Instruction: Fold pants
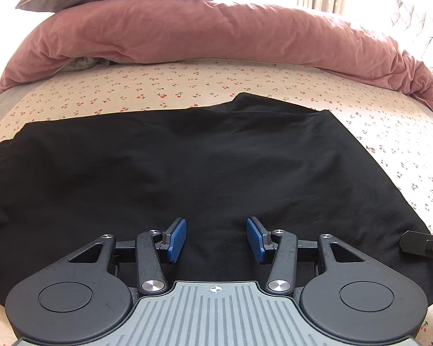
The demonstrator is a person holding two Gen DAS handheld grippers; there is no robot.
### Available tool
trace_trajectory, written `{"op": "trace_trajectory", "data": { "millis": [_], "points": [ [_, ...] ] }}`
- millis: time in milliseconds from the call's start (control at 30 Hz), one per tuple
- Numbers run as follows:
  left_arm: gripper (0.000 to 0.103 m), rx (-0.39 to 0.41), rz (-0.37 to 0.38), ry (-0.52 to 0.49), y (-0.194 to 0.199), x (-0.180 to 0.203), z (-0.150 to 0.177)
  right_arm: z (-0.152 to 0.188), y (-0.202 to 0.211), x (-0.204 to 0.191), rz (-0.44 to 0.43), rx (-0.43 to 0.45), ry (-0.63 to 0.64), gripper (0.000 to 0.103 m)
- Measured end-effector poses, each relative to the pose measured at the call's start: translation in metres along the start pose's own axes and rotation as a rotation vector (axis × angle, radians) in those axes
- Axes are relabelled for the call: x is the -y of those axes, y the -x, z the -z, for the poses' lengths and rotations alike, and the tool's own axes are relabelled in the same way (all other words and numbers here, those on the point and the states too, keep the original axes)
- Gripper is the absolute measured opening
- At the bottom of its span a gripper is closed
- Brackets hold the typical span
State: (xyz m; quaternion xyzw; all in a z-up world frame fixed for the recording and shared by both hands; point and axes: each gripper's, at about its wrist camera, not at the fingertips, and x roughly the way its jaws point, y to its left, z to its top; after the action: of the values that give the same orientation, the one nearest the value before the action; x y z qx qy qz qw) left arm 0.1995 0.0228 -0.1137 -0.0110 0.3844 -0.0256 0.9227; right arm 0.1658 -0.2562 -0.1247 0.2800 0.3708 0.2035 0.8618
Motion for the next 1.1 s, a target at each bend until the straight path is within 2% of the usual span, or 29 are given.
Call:
{"op": "trace_trajectory", "data": {
  "millis": [167, 267, 400, 500, 600, 700, 767, 867, 933, 1000, 1033, 1067, 1100],
  "points": [
    [0.048, 0.000, 0.000, 0.005, 0.001, 0.000, 0.000, 0.000, 0.004, -0.019, 0.005, 0.047, 0.087, 0.000],
    [0.051, 0.000, 0.010, 0.013, 0.001, -0.002, -0.001, 0.004, 0.000, -0.031, 0.038, 0.057, 0.158, 0.000],
    [0.051, 0.018, 0.036, 0.050, 0.005, -0.010, -0.005, 0.002, -0.010, -0.027, 0.071, 0.034, 0.141, 0.000],
    [0.051, 0.042, 0.097, 0.055, 0.011, -0.003, -0.021, 0.001, -0.009, -0.026, 0.069, 0.037, 0.139, 0.000],
    [0.051, 0.042, 0.155, -0.008, 0.013, 0.023, -0.049, 0.006, -0.005, -0.036, 0.070, 0.055, 0.198, 0.000],
    [0.051, 0.005, 0.173, -0.162, 0.007, 0.075, -0.080, 0.012, -0.008, -0.048, 0.113, 0.072, 0.286, 0.000],
    [0.050, -0.007, 0.144, -0.283, 0.000, 0.115, -0.097, 0.017, -0.008, -0.055, 0.117, 0.087, 0.345, 0.000],
    [0.050, -0.042, 0.091, -0.451, -0.015, 0.161, -0.105, 0.018, -0.009, -0.059, 0.101, 0.094, 0.371, 0.000],
    [0.051, -0.097, 0.030, -0.548, -0.032, 0.184, -0.101, 0.018, -0.009, -0.061, 0.095, 0.099, 0.383, 0.000],
    [0.049, -0.107, -0.056, -0.606, -0.045, 0.197, -0.097, 0.018, -0.011, -0.064, 0.098, 0.100, 0.395, 0.000],
    [0.042, -0.103, -0.105, -0.633, -0.052, 0.201, -0.095, 0.019, -0.011, -0.065, 0.100, 0.101, 0.401, 0.000],
    [0.025, -0.103, -0.137, -0.637, -0.057, 0.202, -0.094, 0.019, -0.009, -0.066, 0.098, 0.102, 0.409, 0.000],
    [0.014, -0.110, -0.161, -0.626, -0.061, 0.200, -0.093, 0.019, -0.008, -0.067, 0.095, 0.104, 0.413, 0.000]
  ]
}}
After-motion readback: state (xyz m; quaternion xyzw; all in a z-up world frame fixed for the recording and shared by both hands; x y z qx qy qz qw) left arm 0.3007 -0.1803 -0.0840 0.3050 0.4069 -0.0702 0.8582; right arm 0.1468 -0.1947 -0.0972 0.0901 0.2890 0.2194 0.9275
